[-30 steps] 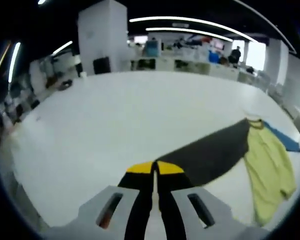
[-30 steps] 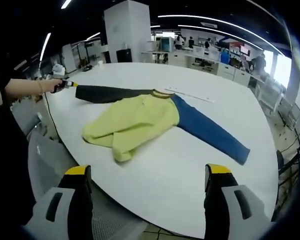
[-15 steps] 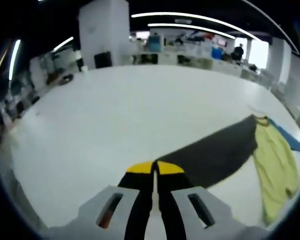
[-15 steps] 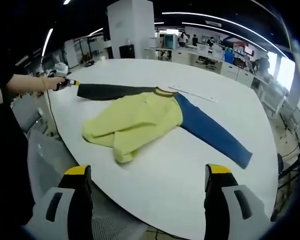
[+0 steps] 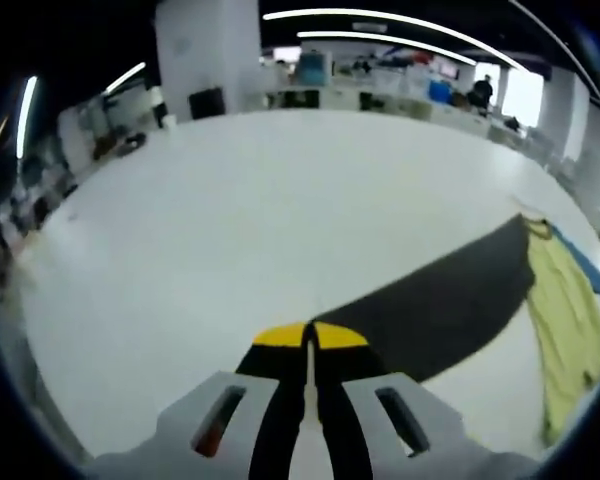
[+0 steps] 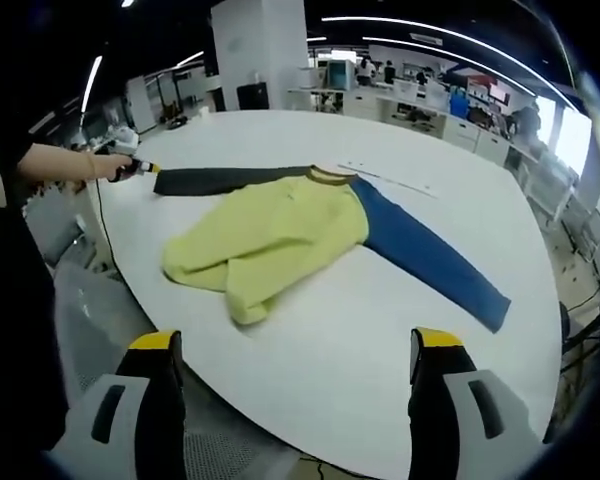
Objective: Fold the garment on the visible template until the final outline fits inside the template.
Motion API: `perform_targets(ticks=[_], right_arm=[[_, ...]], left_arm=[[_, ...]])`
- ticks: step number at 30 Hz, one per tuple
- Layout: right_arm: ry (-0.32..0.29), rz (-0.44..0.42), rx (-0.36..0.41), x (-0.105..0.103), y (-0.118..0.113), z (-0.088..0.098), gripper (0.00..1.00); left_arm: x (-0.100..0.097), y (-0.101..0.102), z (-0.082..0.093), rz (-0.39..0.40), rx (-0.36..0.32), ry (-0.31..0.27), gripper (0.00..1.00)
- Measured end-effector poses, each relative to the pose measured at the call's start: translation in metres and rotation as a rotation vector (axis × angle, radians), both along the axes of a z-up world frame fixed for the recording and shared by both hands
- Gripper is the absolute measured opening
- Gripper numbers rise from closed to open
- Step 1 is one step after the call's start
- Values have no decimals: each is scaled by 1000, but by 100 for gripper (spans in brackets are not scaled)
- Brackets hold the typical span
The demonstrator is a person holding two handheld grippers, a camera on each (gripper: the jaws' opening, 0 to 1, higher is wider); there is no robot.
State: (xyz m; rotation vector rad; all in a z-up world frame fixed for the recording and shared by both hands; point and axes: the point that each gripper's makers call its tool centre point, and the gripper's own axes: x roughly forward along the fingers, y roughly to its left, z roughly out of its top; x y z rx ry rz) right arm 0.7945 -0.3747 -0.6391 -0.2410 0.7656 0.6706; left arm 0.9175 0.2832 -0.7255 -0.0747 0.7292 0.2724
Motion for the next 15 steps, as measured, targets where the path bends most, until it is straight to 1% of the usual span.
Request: perform_targets(ticks=[4,9,11,15], right_arm=[[-2,1,-16,4,0,-2,94],[9,-2,-10,6,2,-8,94],[16,0,-13,7,3,-10,94],[22,-1,-11,10,4,-12,94]], left_arm=[[5,1,-6,-20,13,24,0],[10,5,-16,-15,6,46,0],[9,3,-21,-25,16,67,0],[9,4,-29,-26,14,88,0]])
